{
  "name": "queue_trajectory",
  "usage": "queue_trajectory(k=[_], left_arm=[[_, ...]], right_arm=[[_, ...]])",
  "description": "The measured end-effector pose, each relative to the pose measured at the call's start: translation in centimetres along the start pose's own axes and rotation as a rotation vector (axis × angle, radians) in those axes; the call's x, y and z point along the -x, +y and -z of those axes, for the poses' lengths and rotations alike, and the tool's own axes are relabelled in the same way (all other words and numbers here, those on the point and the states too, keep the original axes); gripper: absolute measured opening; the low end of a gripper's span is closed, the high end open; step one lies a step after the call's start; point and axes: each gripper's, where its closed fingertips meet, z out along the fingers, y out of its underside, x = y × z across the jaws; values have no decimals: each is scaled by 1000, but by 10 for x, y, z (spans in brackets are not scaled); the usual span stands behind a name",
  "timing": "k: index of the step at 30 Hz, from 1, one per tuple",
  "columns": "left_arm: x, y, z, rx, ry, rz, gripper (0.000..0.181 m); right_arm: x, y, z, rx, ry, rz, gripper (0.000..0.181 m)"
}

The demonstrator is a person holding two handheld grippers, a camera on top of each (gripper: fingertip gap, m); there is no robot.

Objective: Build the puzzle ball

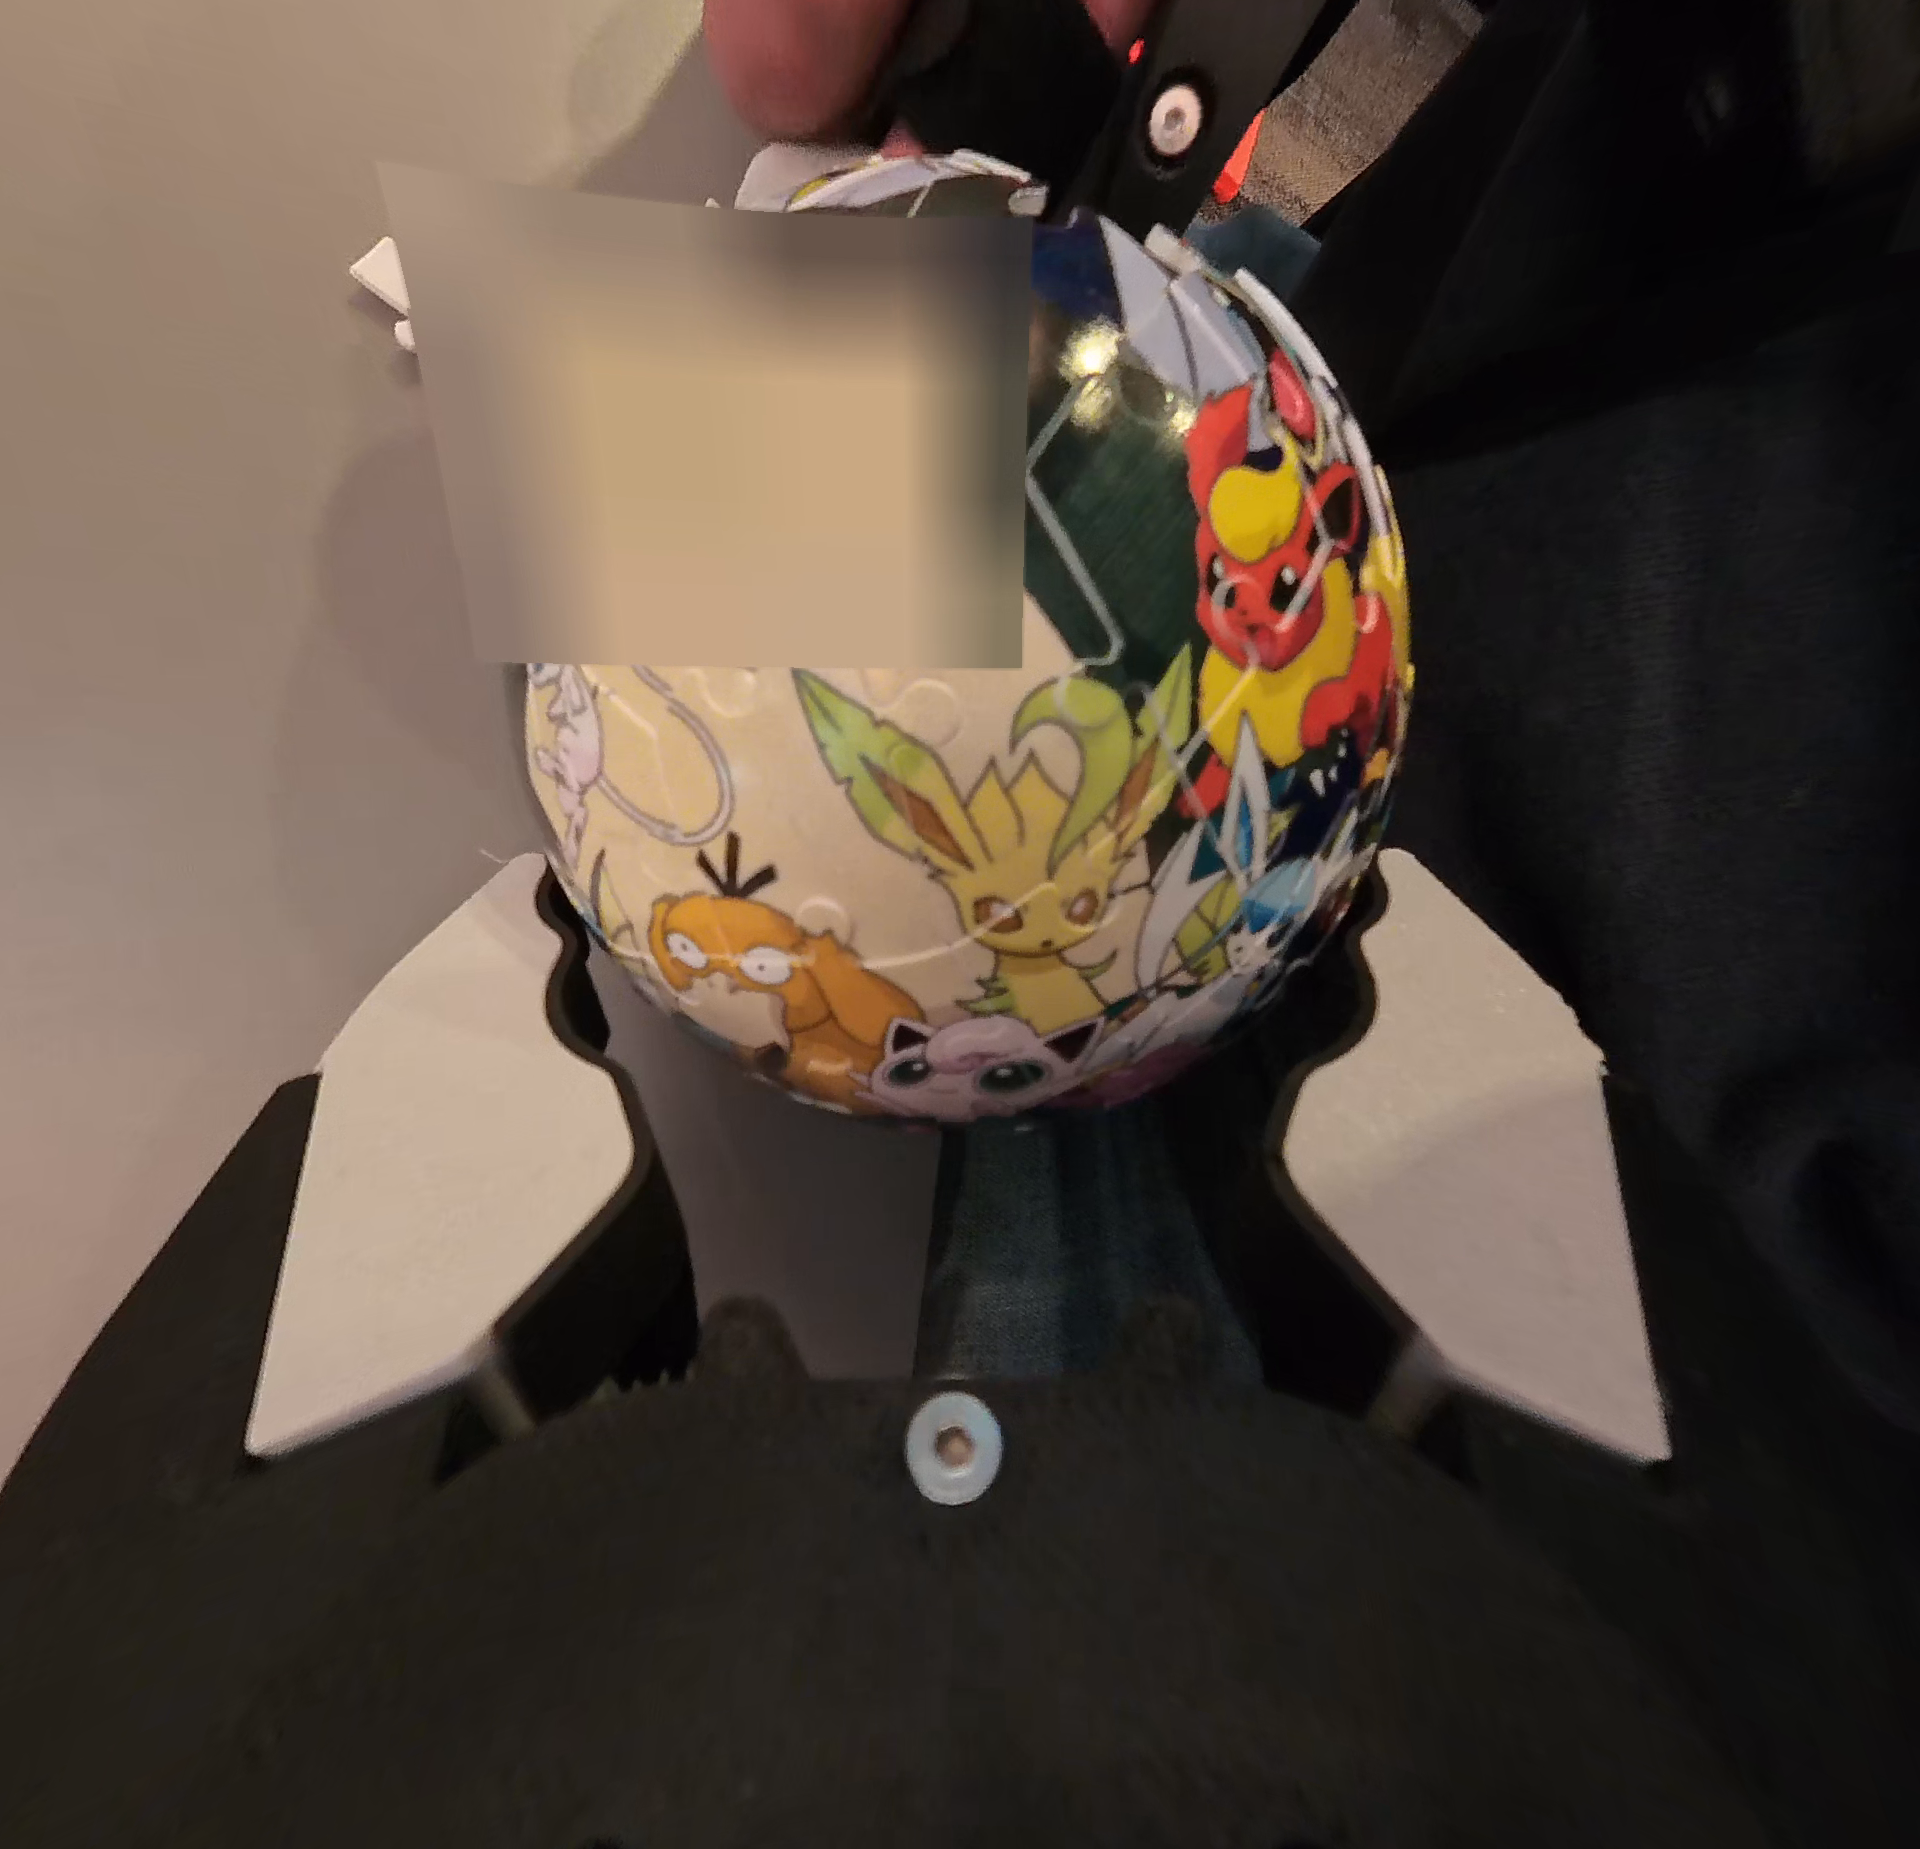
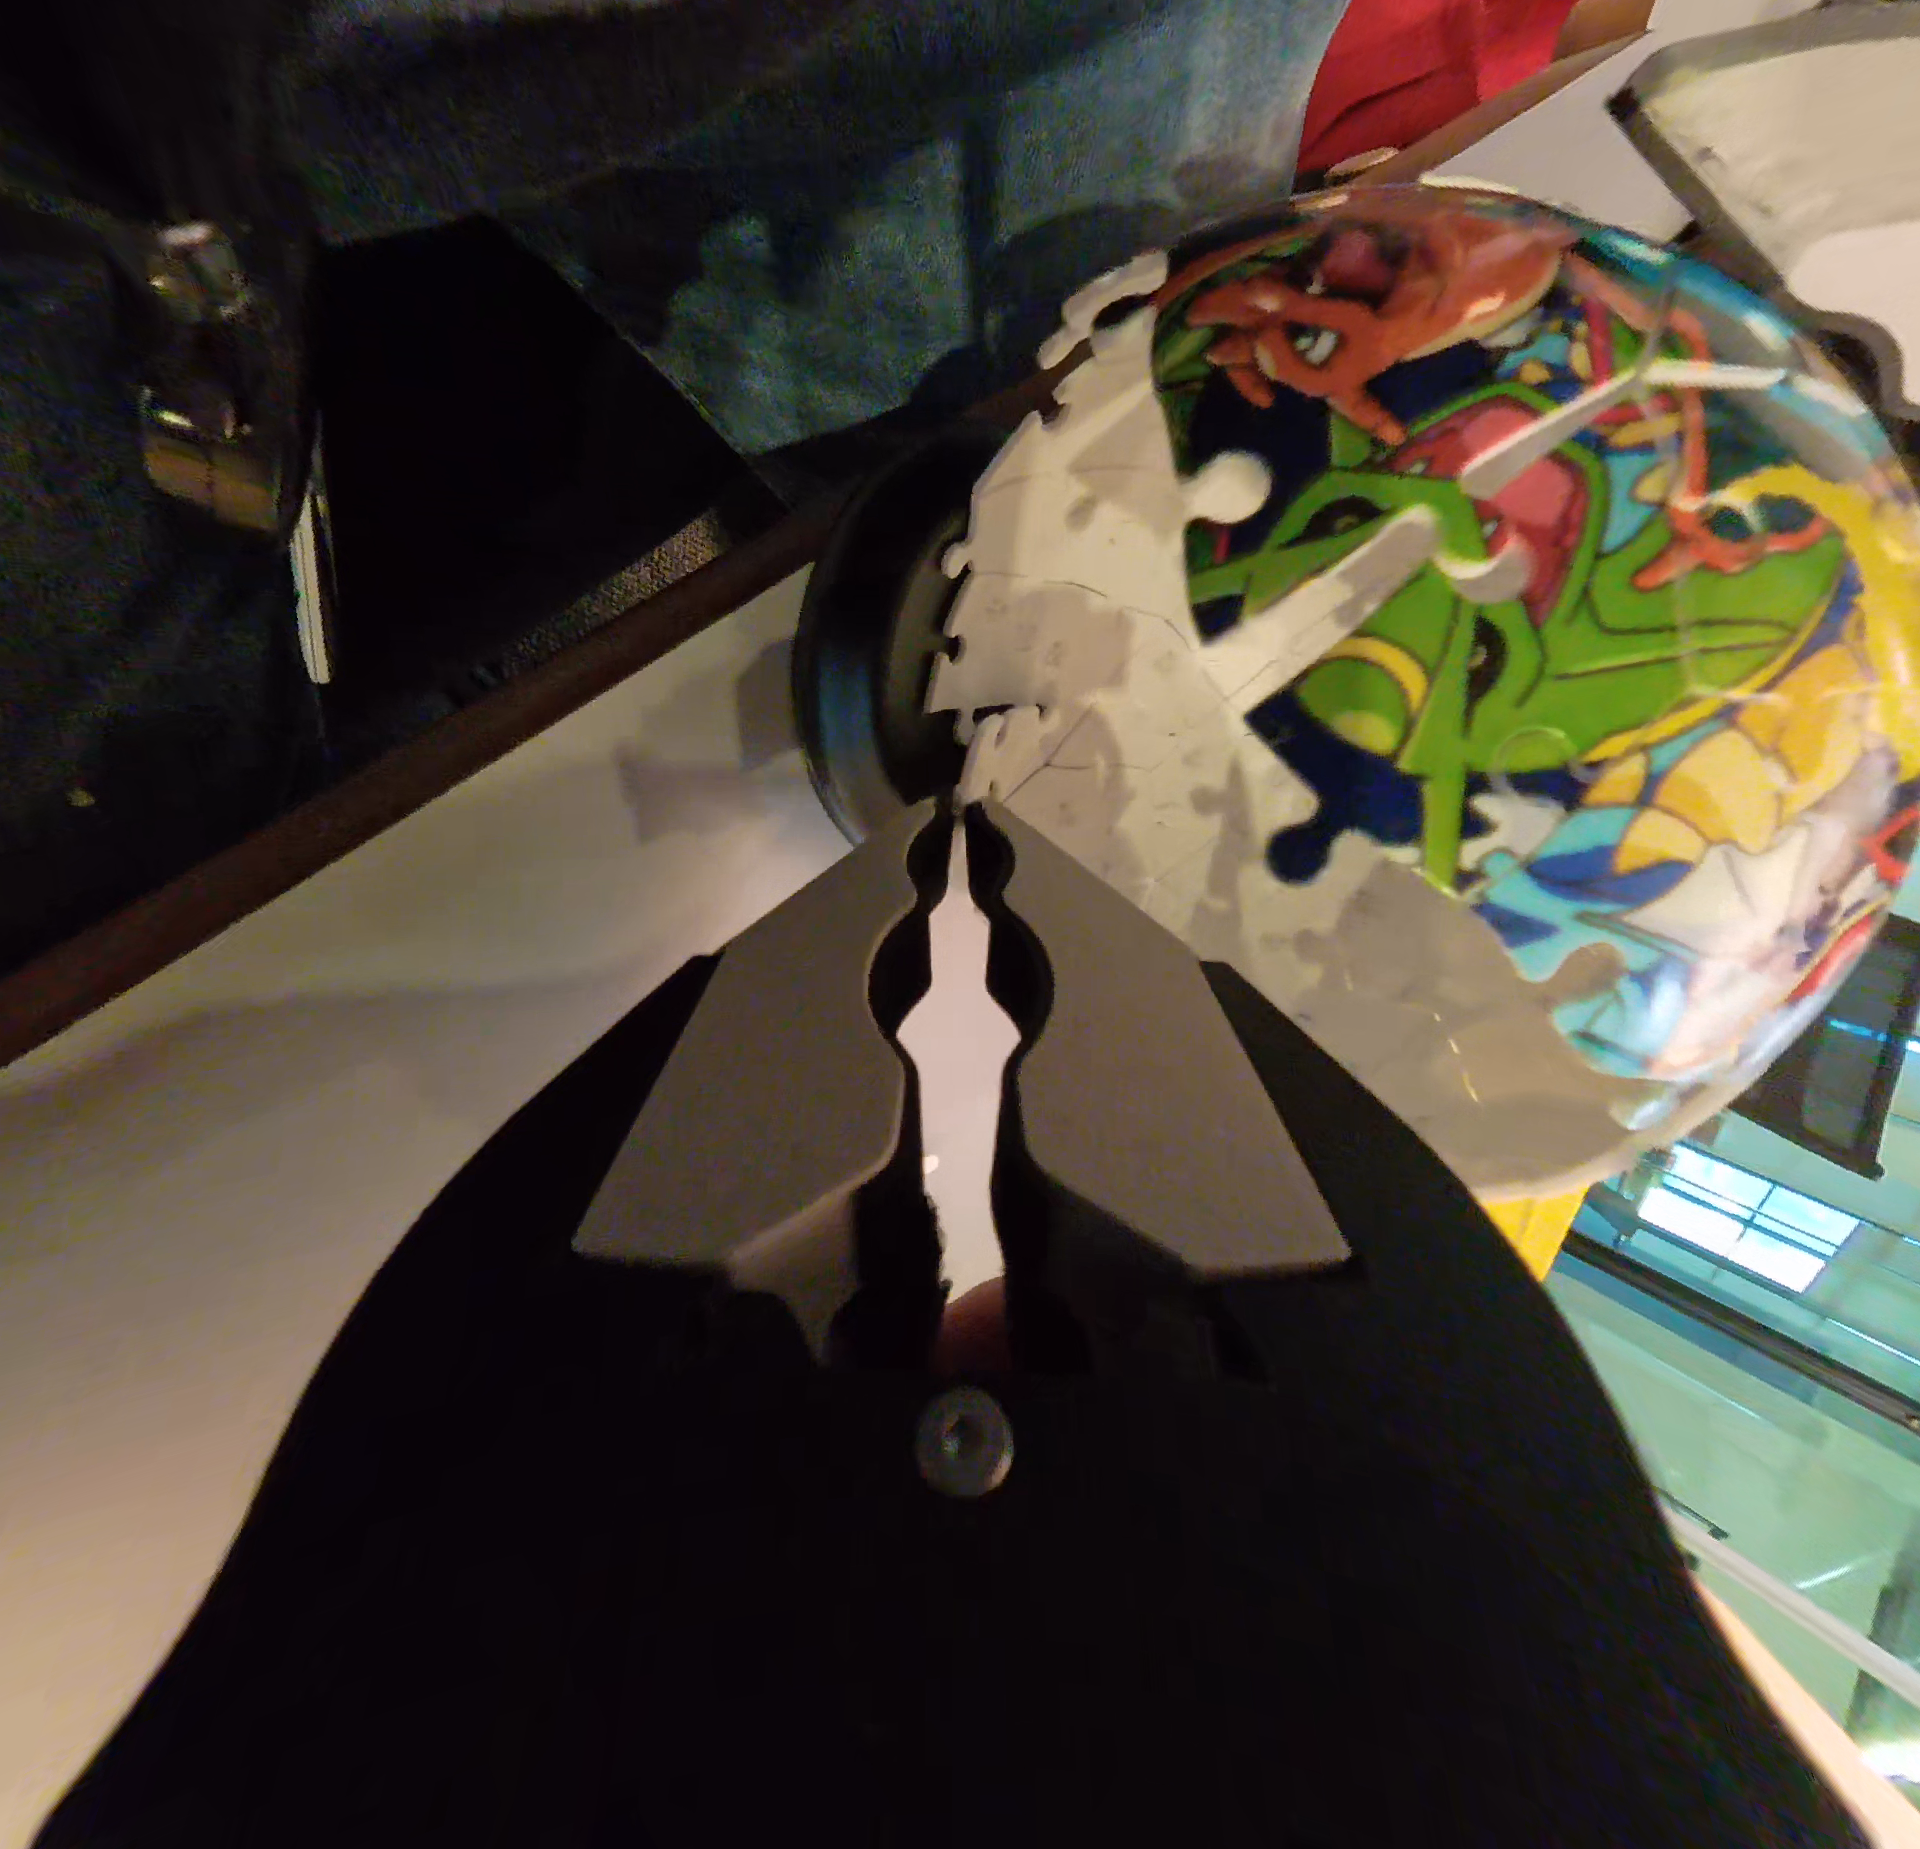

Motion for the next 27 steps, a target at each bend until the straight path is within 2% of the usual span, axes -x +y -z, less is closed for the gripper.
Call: queue_trajectory(k=[8, 16, 20, 22, 27], left_arm=[[0, -1, 0, 2, 0, 1, 134], [1, 1, -1, 1, 2, 3, 134], [2, 7, 1, 1, 2, 3, 133], [2, 11, 3, 1, 3, 5, 134], [3, 11, 2, 0, 4, 0, 134]], right_arm=[[0, 3, -1, 42, -25, -22, 2], [3, 2, 6, 35, -46, -87, 12], [0, -13, 15, -55, -75, -295, 26], [4, -18, 11, -78, -103, -380, 50], [15, -27, -1, -103, -142, -453, 58]])
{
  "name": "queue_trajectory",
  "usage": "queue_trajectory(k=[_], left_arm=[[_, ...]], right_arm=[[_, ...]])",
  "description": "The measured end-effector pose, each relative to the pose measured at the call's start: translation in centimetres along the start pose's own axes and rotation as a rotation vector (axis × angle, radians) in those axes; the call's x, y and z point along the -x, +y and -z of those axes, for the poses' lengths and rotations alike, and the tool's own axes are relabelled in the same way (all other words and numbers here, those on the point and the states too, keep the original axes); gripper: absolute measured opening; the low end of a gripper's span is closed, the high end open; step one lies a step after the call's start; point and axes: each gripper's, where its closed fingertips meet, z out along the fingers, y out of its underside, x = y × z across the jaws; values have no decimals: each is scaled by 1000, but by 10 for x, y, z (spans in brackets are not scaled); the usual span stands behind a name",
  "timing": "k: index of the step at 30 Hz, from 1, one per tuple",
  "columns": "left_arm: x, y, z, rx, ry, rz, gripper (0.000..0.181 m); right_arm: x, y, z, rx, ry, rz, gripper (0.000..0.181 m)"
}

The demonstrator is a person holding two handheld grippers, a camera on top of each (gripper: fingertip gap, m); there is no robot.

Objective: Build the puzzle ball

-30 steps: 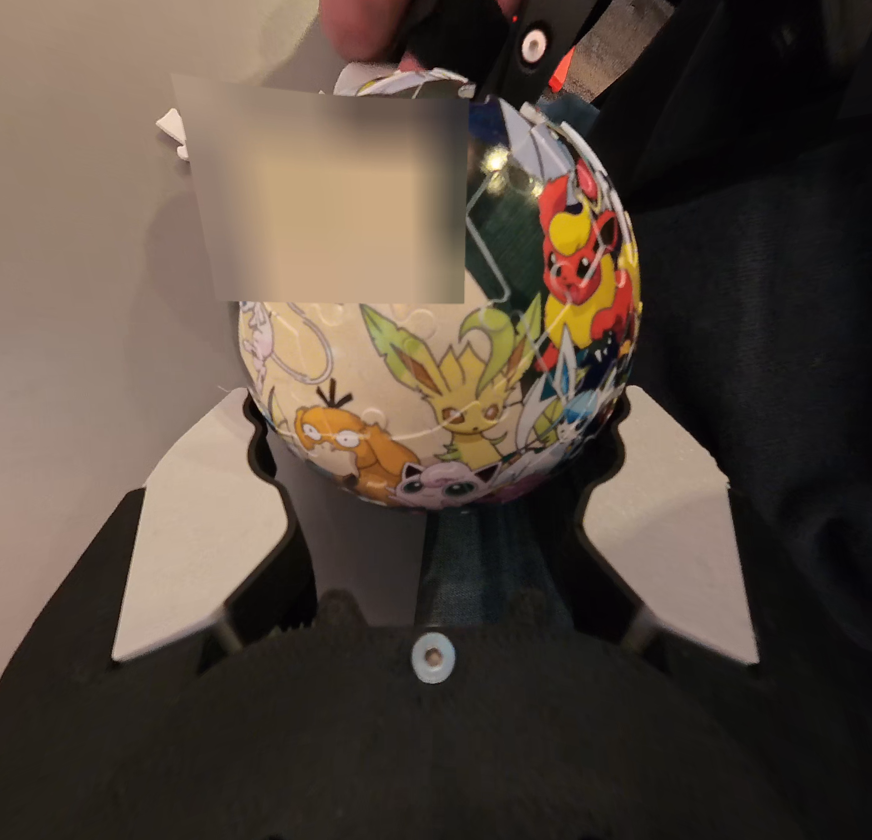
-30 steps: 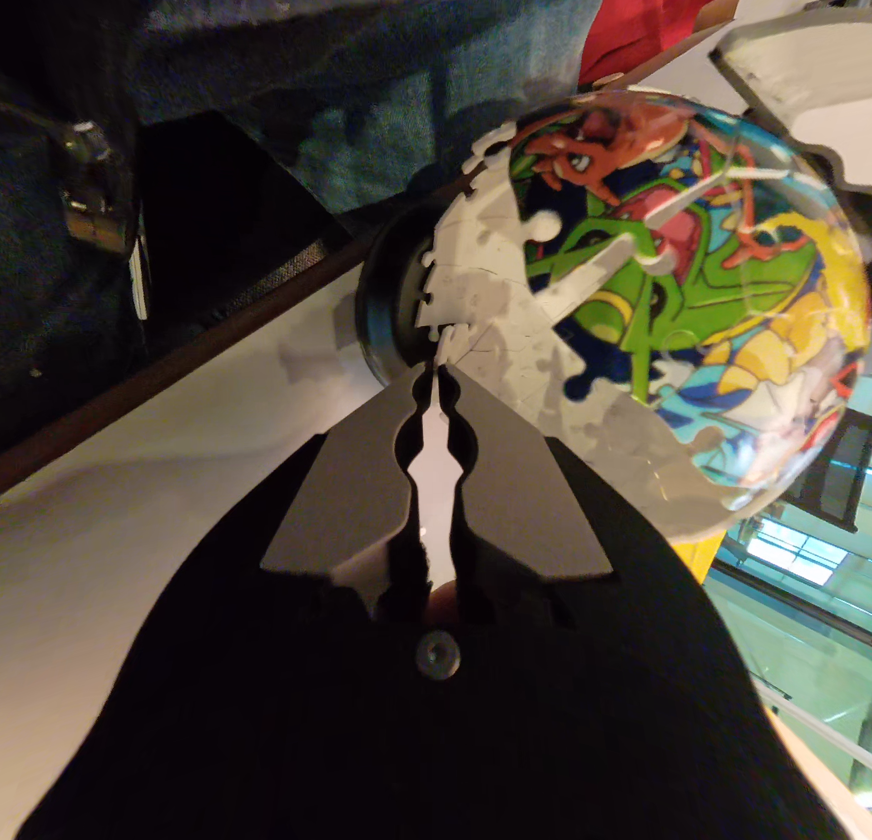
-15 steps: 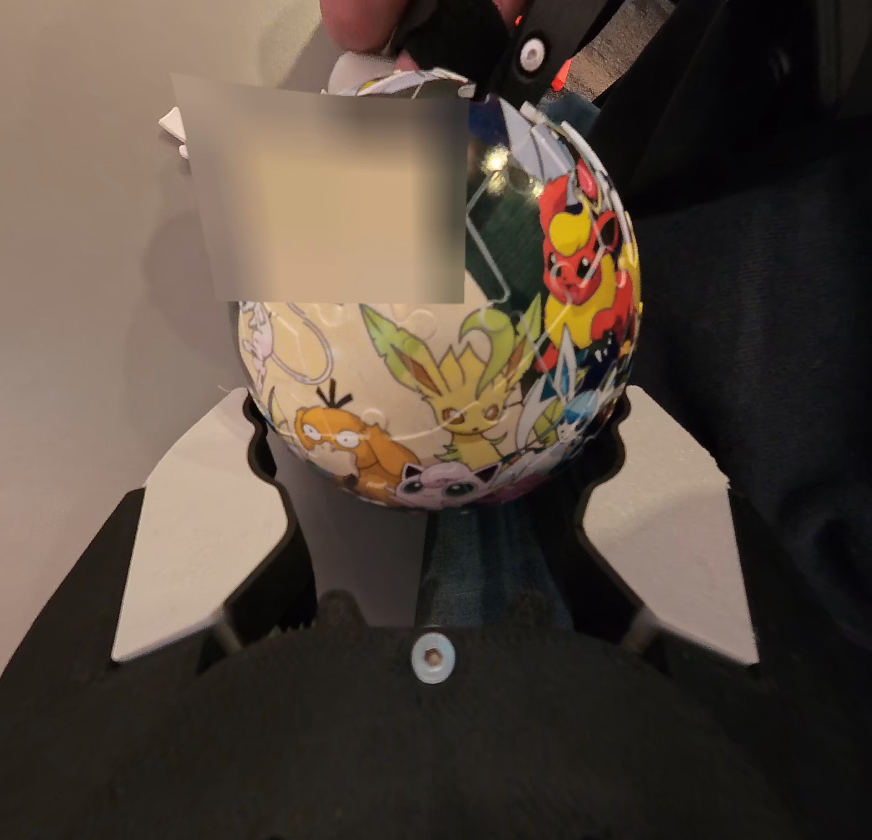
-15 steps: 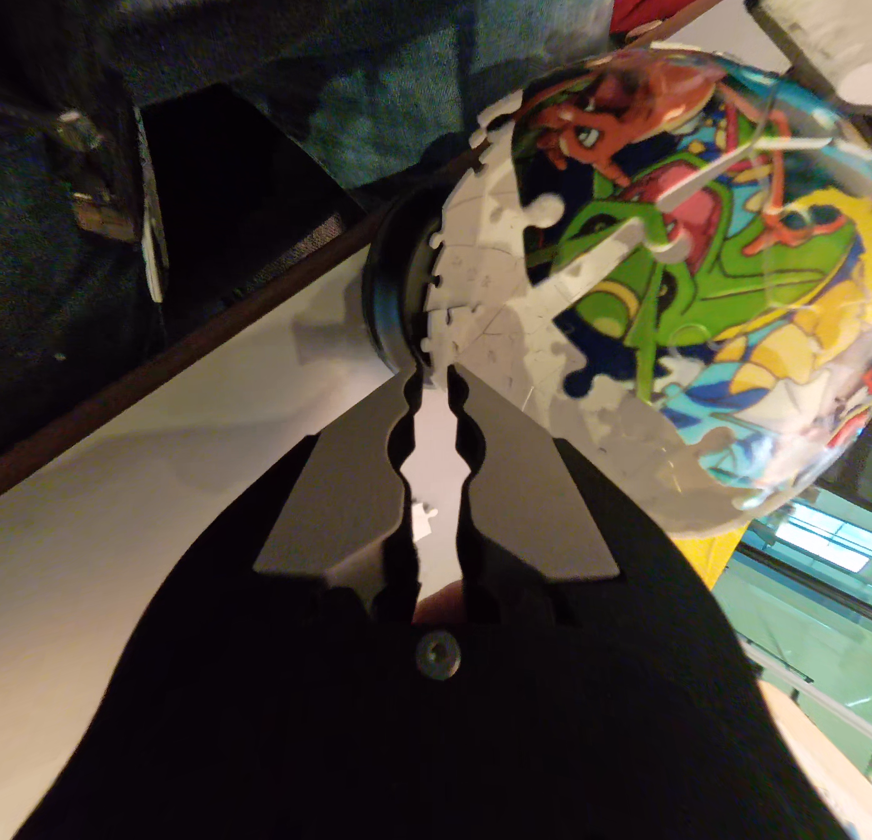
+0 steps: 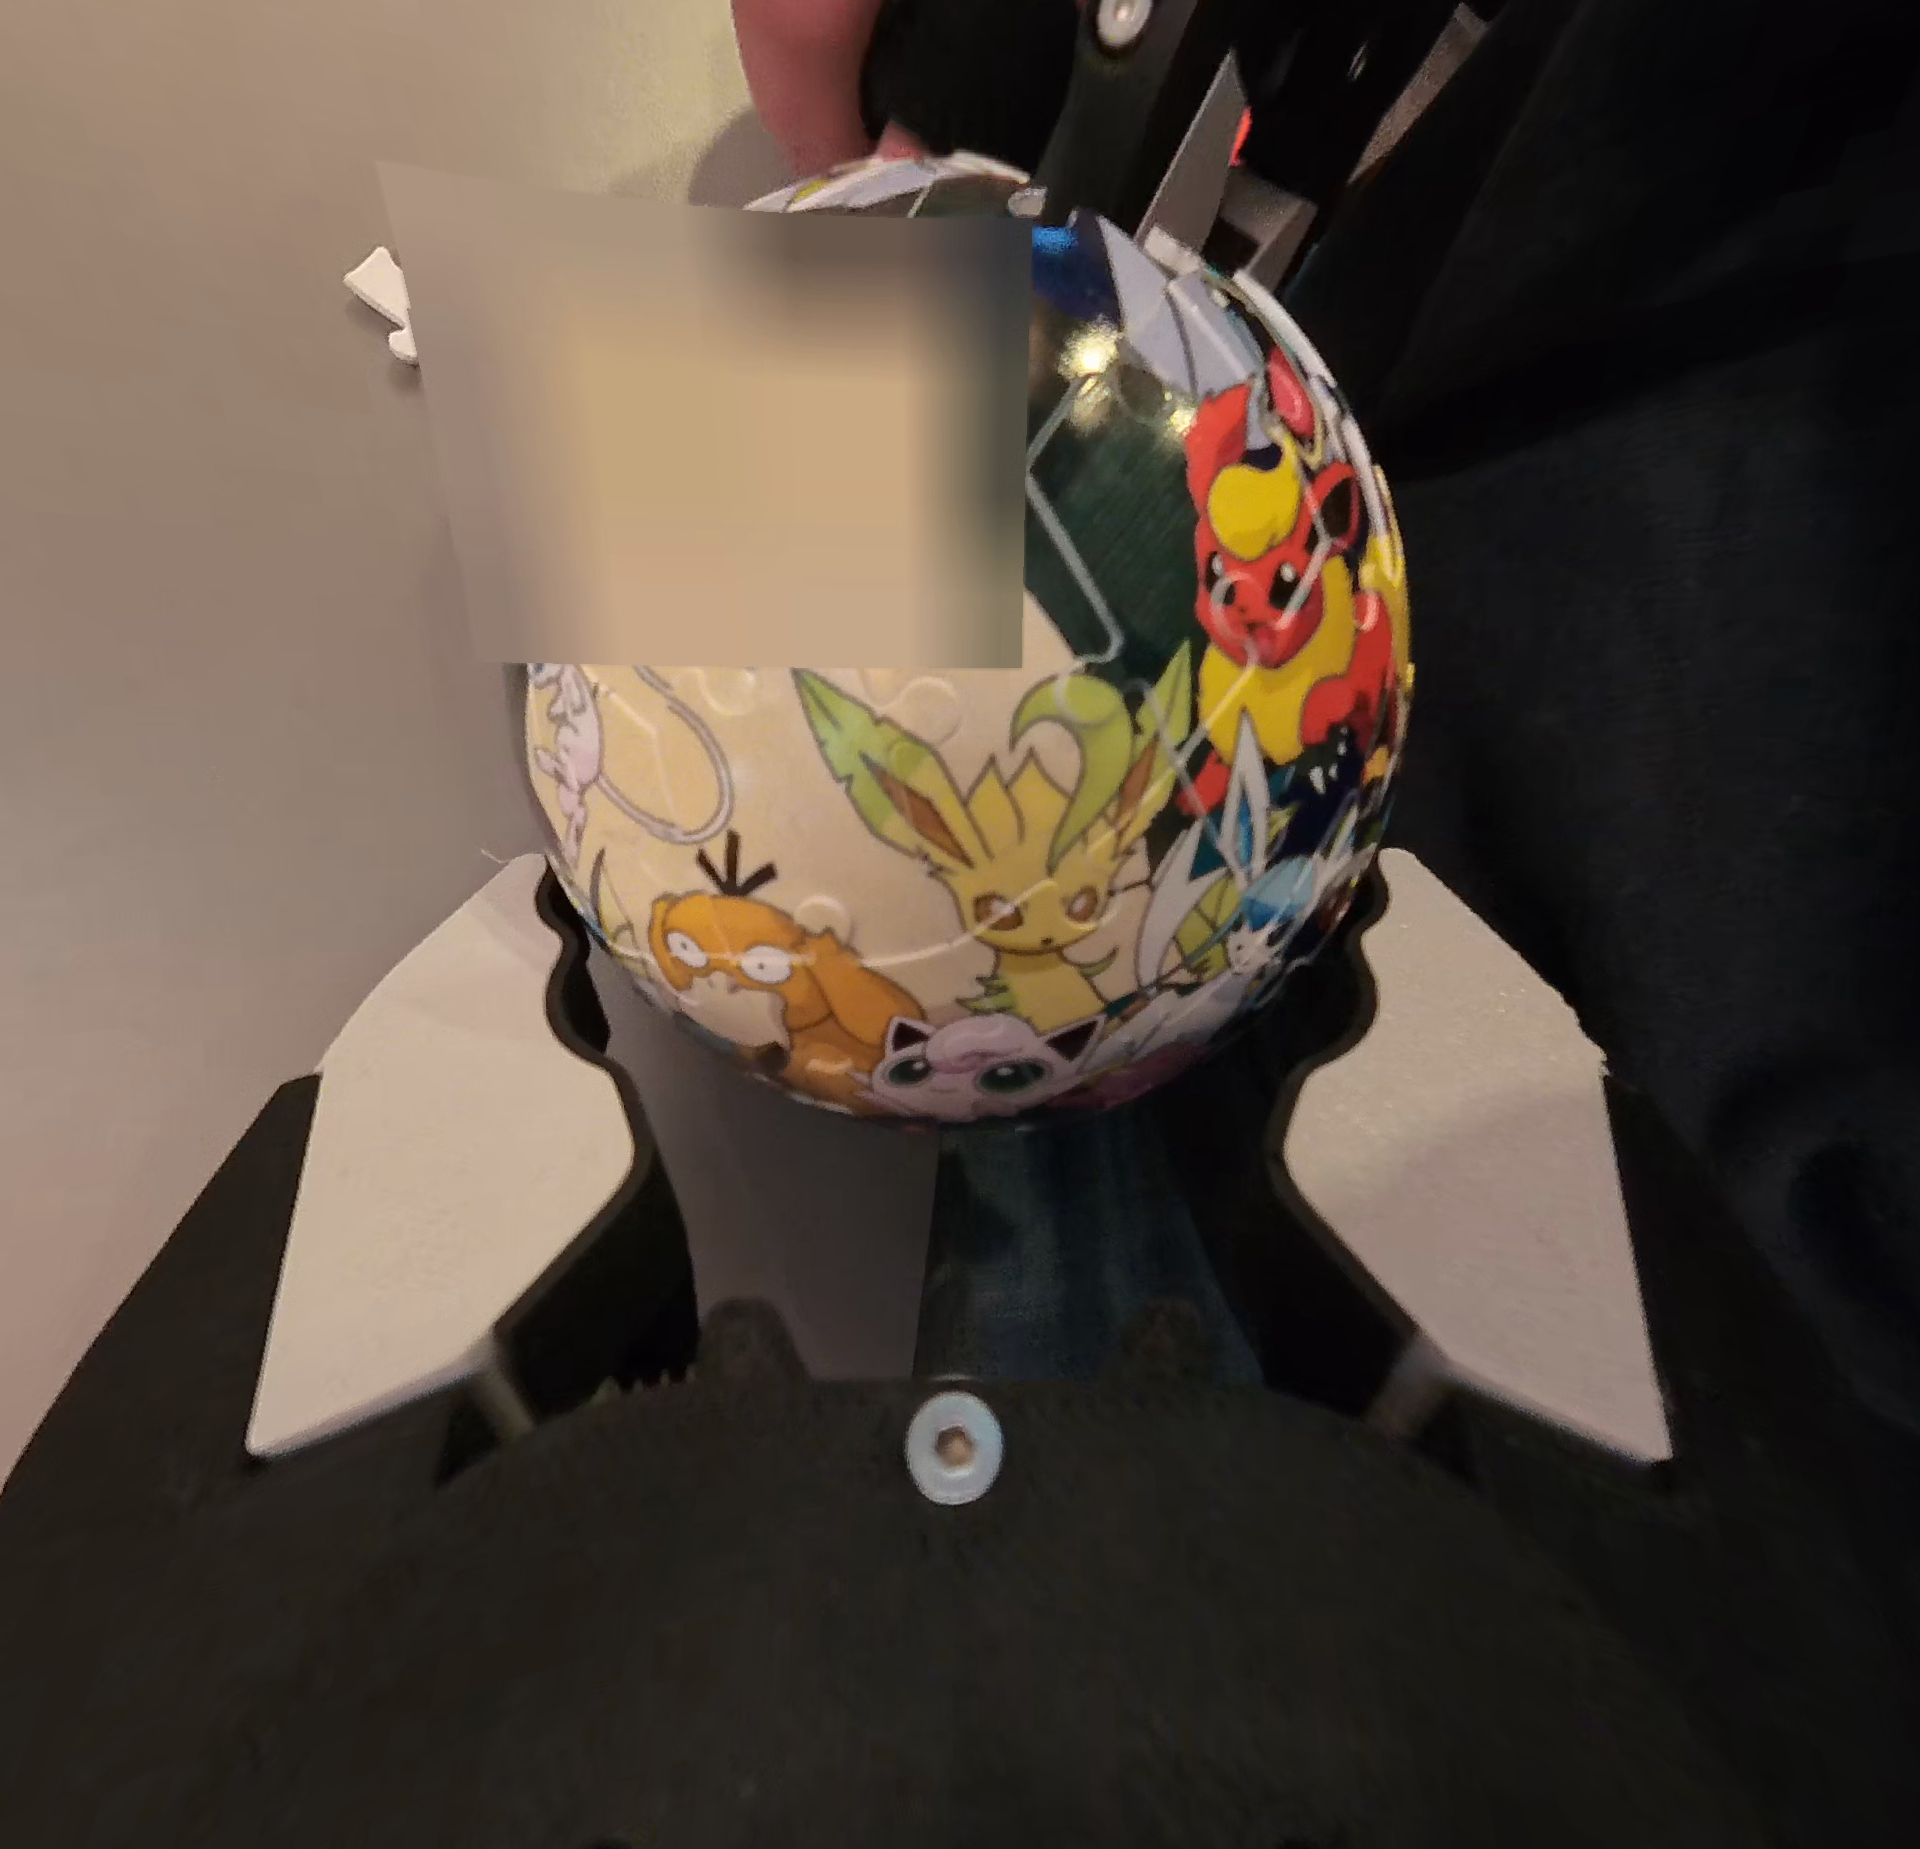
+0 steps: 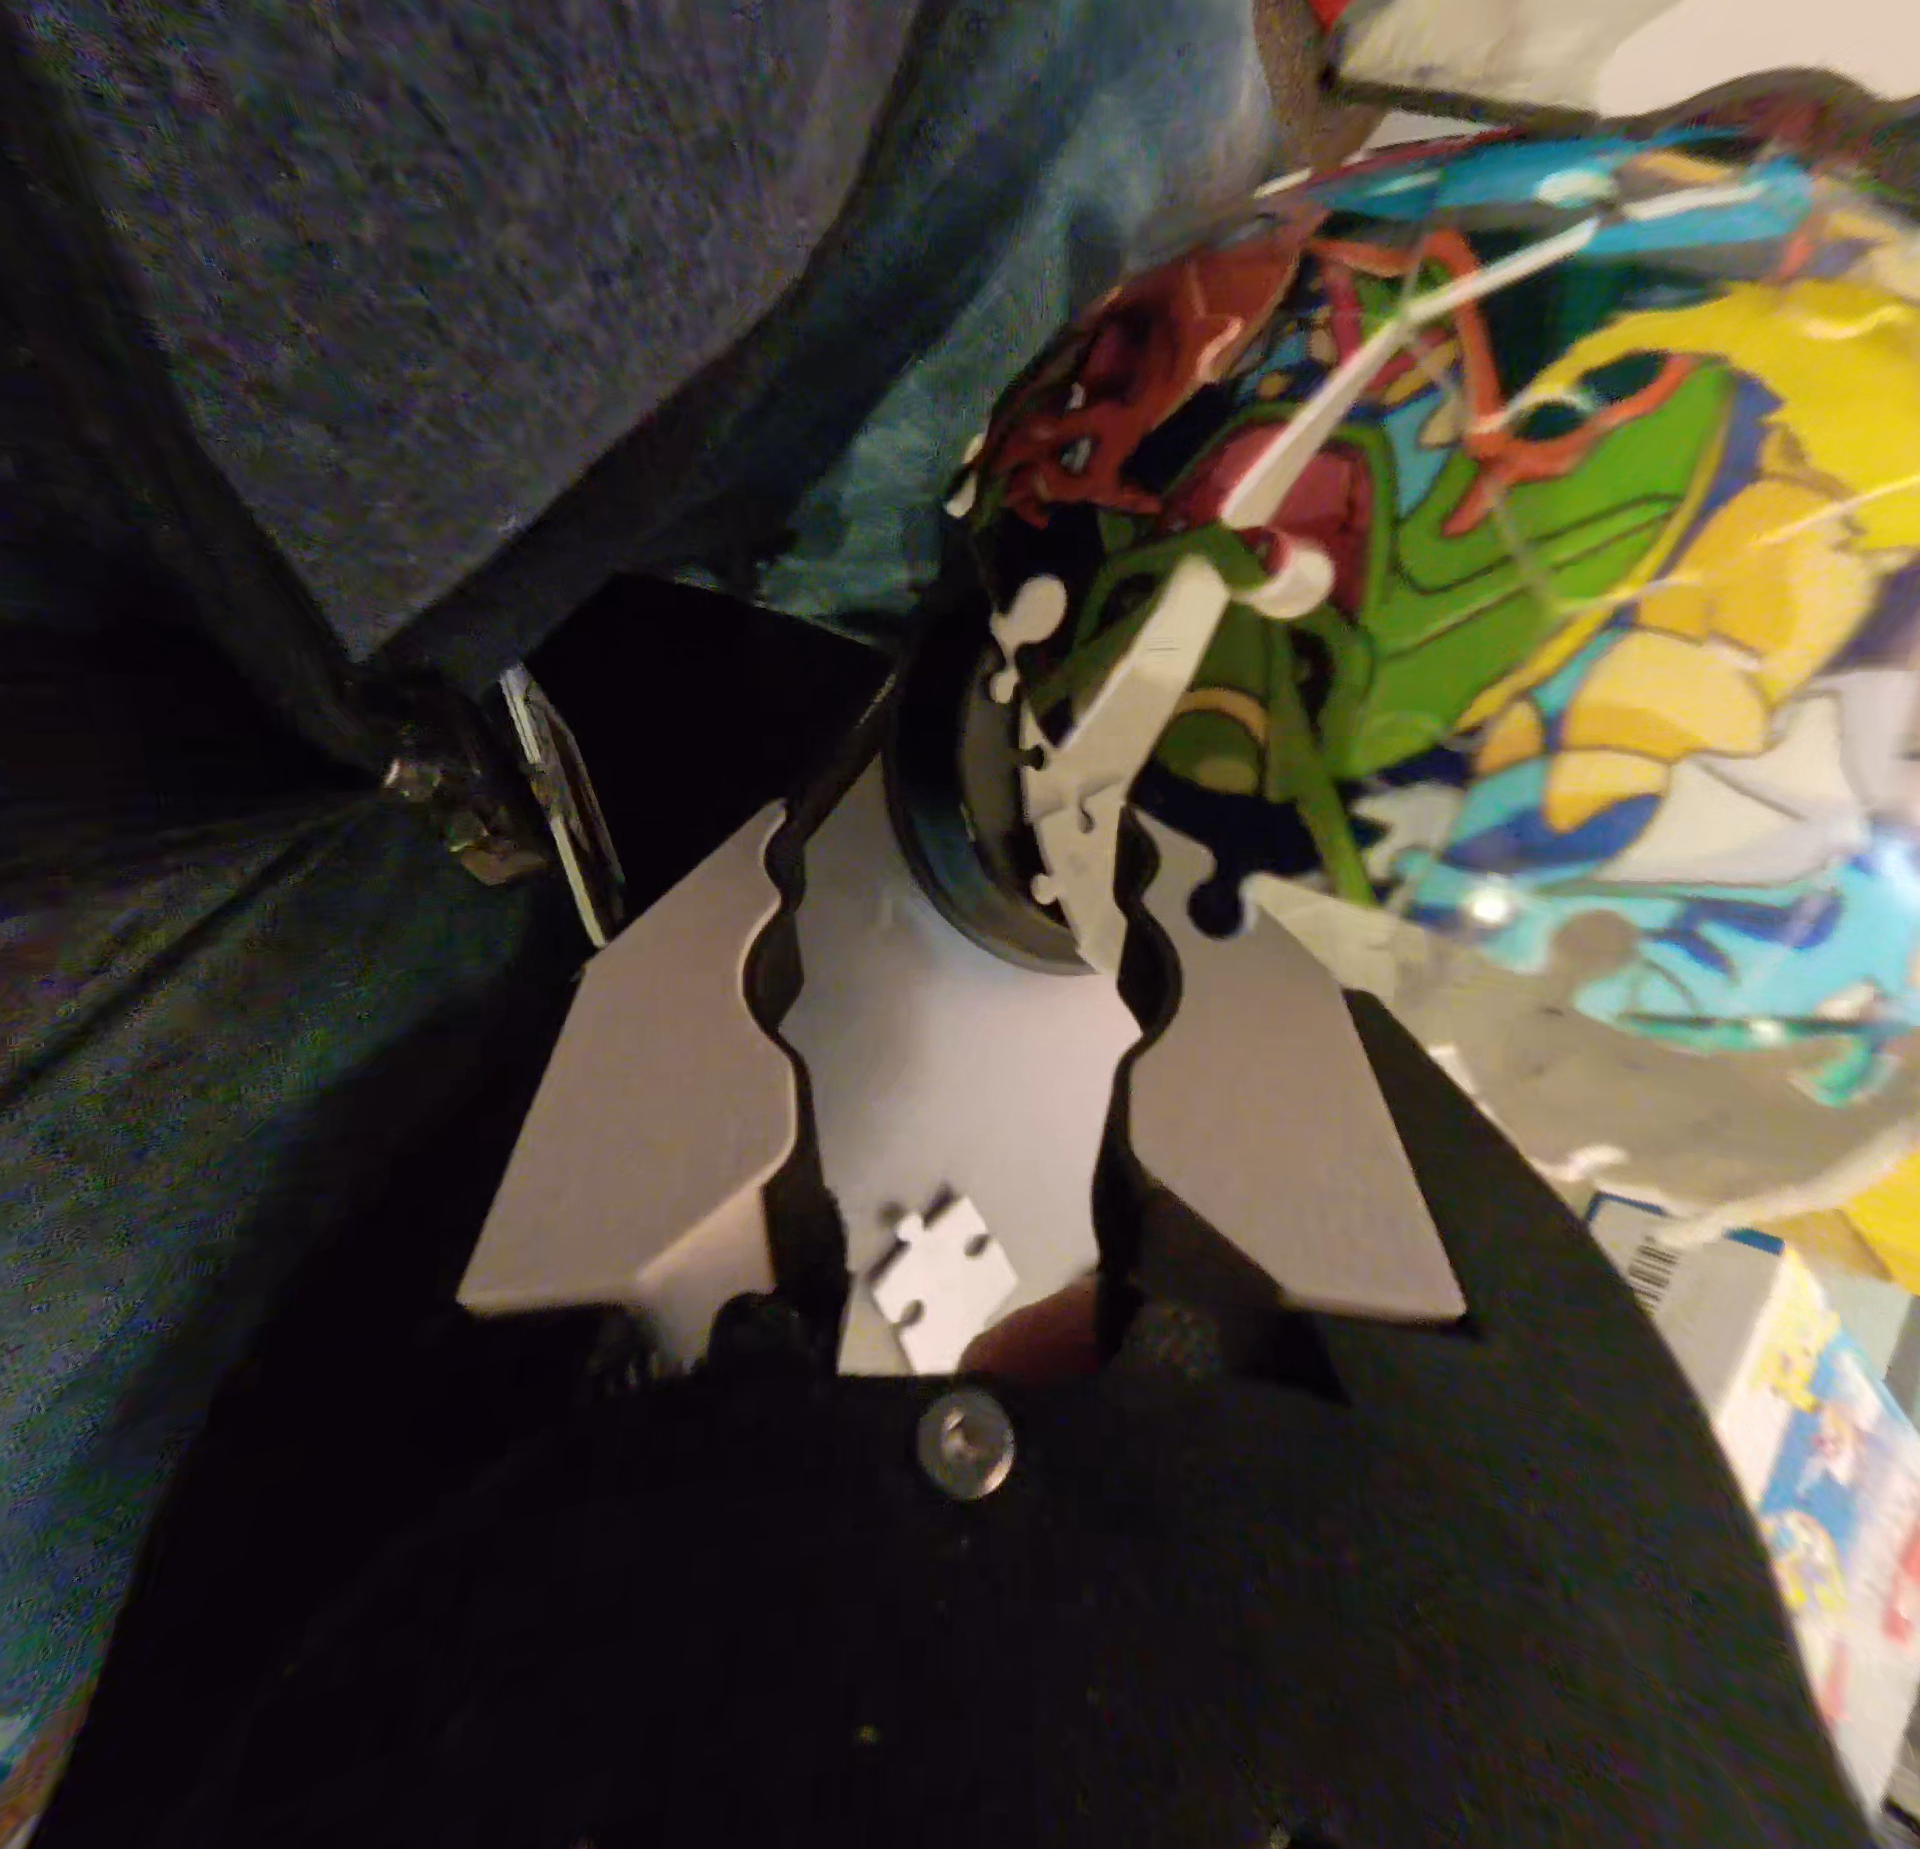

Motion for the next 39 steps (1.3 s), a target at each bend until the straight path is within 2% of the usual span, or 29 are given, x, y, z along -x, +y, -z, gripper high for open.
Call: queue_trajectory(k=[5, 14, 19, 25, 28, 33, 39], left_arm=[[1, 3, 1, 0, 0, -1, 134], [2, 2, 1, 1, 0, 1, 134], [1, -2, 1, -6, 1, 2, 134], [0, -4, 1, -2, 3, 2, 134], [-1, -4, 2, -4, 0, 1, 134], [-3, -5, 4, -17, -13, -5, 133], [-1, -9, 4, -29, -26, -4, 133]], right_arm=[[7, 9, -10, 53, -13, -40, 65], [5, 9, -11, 51, -11, -113, 62], [2, 8, -13, 56, 4, -108, 71], [0, 8, -13, 50, -4, -156, 66], [-3, 0, 4, -16, 12, -206, 65], [-7, 7, 30, -56, 56, -311, 65], [-8, 28, 46, -22, 116, -417, 64]])
